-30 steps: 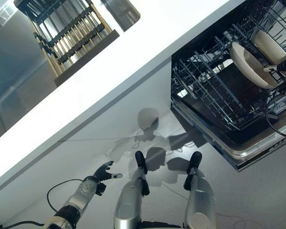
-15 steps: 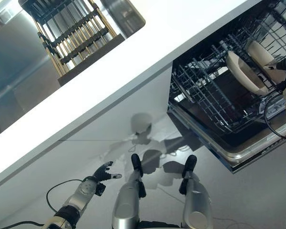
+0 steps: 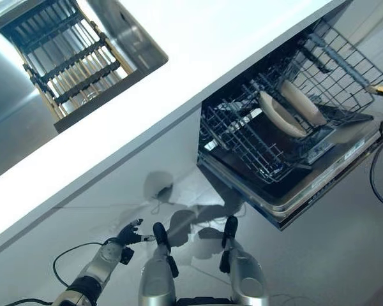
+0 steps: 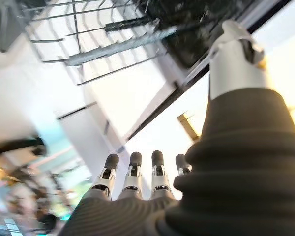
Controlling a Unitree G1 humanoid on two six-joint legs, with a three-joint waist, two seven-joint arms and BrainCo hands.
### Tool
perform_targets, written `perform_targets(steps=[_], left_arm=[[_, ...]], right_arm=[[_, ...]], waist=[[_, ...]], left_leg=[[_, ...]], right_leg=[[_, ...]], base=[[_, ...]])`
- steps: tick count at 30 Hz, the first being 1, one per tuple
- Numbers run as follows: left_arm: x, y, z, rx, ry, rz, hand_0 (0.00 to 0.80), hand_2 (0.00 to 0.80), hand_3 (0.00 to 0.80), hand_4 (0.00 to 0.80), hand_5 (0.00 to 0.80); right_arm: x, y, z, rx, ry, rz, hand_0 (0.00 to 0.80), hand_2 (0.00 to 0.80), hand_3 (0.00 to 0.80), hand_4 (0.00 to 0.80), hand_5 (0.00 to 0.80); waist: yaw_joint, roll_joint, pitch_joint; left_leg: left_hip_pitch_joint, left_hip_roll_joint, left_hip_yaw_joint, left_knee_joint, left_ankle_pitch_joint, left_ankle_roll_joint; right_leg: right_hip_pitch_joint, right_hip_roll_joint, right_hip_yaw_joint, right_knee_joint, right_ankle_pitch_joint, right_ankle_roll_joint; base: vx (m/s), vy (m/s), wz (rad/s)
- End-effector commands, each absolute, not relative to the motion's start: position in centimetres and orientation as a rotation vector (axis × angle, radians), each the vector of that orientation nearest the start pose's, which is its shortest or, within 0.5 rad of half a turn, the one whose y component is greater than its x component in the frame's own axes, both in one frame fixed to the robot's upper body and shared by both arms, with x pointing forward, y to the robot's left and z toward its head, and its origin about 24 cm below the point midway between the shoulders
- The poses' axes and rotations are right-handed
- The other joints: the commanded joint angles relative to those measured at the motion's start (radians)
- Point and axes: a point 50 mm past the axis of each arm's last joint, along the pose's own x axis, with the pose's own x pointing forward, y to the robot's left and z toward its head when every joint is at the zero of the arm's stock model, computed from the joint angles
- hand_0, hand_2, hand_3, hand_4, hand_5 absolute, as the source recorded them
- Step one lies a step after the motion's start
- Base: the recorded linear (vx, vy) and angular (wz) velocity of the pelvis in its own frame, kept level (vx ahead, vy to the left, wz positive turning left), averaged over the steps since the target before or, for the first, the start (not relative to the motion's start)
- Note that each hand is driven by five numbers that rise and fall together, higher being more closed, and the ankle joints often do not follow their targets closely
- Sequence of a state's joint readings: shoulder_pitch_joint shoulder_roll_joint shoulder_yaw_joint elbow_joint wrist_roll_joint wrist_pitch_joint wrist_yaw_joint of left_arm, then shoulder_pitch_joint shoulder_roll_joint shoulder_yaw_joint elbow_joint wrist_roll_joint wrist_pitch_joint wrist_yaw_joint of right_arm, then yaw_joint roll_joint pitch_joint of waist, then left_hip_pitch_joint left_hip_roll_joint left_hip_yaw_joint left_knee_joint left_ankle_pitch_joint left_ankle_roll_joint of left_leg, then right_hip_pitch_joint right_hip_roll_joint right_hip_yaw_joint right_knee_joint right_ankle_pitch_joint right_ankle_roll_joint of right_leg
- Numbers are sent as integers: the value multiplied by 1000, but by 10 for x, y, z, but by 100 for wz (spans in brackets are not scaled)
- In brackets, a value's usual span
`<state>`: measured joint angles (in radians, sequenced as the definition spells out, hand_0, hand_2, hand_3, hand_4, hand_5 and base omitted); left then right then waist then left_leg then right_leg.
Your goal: Take plates into dishwasher
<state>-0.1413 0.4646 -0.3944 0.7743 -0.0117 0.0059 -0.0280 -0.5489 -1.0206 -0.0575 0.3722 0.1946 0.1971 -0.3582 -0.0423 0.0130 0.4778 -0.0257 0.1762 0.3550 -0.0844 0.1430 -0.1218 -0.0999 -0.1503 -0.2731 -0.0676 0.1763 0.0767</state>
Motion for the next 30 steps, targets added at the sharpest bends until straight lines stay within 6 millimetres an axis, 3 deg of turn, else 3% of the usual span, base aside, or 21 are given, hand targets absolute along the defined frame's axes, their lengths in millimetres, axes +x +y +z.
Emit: perform_targets(steps=[1,5,9,15,22,25,30], left_arm=[[195,251,-100,641,818,-193,0,0,0,0,0],[201,254,-98,665,824,-188,0,0,0,0,0],[207,255,-96,665,819,-180,0,0,0,0,0],[216,239,-96,619,774,-206,0,0,0,0,0],[222,218,-96,562,723,-246,0,0,0,0,0],[221,212,-98,535,713,-253,0,0,0,0,0],[224,209,-96,512,702,-259,0,0,0,0,0]], right_arm=[[288,-376,246,-501,-272,-776,0,0,0,0,0],[283,-384,204,-301,-177,-769,0,0,0,0,0],[280,-388,176,-170,-129,-782,0,0,0,0,0],[275,-398,146,-36,-68,-780,0,0,0,0,0],[271,-409,129,20,-50,-797,0,0,0,0,0],[274,-404,120,48,-23,-724,0,0,0,0,0],[279,-384,85,133,74,-534,0,0,0,0,0]], waist=[[-23,-24,-113],[-52,-13,-136],[-71,9,-142],[-91,91,-125],[-98,183,-86],[-97,211,-79],[-92,236,-68]], left_leg=[[-36,36,-8,39,-34,6],[-17,34,8,57,-55,13],[-13,31,14,69,-63,14],[-29,14,3,77,-56,5],[-47,-12,-24,58,-29,-12],[-49,-23,-30,40,-16,-17],[-52,-28,-34,17,3,-22]], right_leg=[[-20,-80,7,143,-118,74],[-8,-90,25,144,-117,79],[-10,-101,40,157,-125,76],[-35,-119,55,200,-160,59],[-69,-141,52,247,-196,39],[-76,-146,47,247,-200,34],[-83,-145,38,251,-210,26]], base=[[16,40,-14],[14,24,-22],[-5,6,-16],[-45,46,-16],[-69,39,-1],[-40,35,-7],[-35,-1,-2]])
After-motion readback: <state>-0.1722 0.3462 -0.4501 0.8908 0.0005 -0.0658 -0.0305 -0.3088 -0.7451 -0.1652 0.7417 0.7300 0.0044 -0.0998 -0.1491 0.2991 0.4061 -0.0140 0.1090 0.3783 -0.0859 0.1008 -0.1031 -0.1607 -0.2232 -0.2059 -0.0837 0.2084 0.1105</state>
